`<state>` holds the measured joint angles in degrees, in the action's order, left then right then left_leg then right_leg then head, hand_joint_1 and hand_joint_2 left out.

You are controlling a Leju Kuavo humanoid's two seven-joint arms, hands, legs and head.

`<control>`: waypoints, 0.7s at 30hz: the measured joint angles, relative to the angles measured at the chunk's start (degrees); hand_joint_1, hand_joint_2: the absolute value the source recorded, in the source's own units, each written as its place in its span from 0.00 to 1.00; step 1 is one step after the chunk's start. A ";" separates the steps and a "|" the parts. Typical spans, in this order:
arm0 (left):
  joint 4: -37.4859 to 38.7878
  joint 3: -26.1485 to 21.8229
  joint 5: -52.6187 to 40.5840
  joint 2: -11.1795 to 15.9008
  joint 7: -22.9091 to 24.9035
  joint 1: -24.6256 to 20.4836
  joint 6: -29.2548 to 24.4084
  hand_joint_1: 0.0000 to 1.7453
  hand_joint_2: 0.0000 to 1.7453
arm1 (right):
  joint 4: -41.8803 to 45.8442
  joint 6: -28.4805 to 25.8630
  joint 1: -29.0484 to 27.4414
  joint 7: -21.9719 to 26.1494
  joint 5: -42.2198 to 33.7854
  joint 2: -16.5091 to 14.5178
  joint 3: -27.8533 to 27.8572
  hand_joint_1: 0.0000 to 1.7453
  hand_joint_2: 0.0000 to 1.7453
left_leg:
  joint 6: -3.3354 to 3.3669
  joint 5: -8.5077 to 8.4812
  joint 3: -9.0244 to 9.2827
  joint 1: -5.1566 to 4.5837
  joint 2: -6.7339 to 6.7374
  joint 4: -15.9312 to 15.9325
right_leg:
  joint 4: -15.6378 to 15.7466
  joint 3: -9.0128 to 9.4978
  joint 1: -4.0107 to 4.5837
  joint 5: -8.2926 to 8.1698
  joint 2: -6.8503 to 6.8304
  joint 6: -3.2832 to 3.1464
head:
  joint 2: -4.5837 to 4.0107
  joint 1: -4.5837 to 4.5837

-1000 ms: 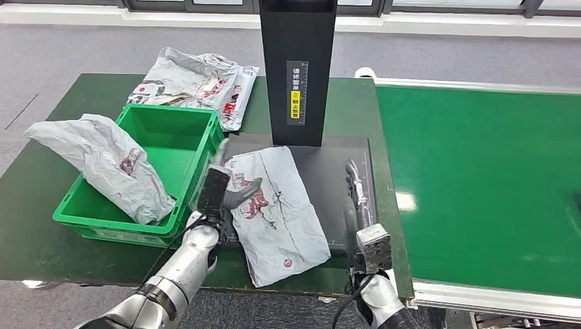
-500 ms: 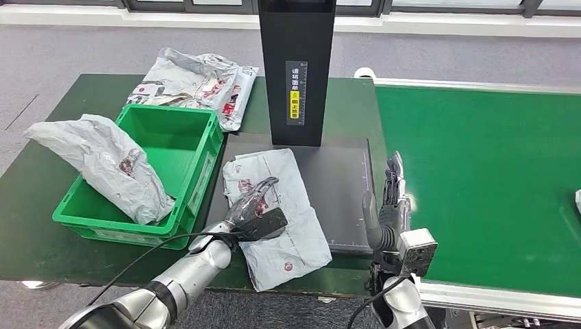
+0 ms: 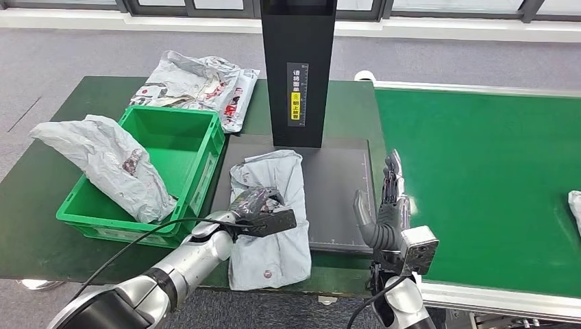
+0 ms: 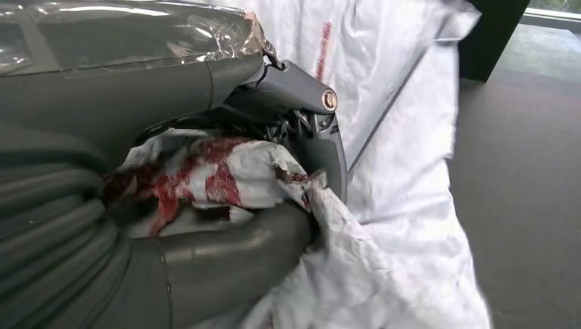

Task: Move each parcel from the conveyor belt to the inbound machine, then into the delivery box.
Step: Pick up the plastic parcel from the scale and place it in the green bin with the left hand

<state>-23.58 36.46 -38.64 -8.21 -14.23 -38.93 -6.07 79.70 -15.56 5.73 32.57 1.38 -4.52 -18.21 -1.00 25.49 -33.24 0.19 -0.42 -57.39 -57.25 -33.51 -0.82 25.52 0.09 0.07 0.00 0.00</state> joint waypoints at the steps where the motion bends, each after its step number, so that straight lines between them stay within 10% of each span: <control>1: 0.03 0.03 -0.01 0.01 0.00 -0.04 0.00 1.00 1.00 | 0.03 0.00 -0.01 -0.03 0.01 -0.01 0.00 0.00 1.00 | 0.00 0.00 0.00 0.00 0.00 0.00 | 0.00 0.00 0.00 0.00 0.00 0.00 | 0.00 0.00; 14: -5.39 -6.02 -1.56 0.82 -3.05 1.16 -19.59 1.00 1.00 | 3.44 1.48 -3.76 -0.80 2.43 -1.37 2.53 0.00 1.00 | -0.07 -0.05 -0.22 0.01 0.02 0.00 | -0.03 -0.30 0.02 -0.01 0.05 -0.02 | 0.00 0.00; 21: -24.47 -24.90 -20.61 1.31 -15.67 2.76 -33.79 1.00 1.00 | 4.52 0.64 -5.39 -0.65 0.83 -1.53 2.97 0.00 1.00 | -0.09 -0.05 -0.36 0.02 0.11 0.00 | -0.06 -0.48 0.02 -0.05 0.19 -0.05 | 0.00 -0.01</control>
<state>-48.05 11.56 -59.25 -6.90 -29.90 -36.17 -39.85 84.23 -14.91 0.33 31.92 2.21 -6.05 -15.23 -1.08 25.45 -33.60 0.20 -0.31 -57.39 -57.32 -33.99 -0.81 25.47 0.27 0.02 0.00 -0.01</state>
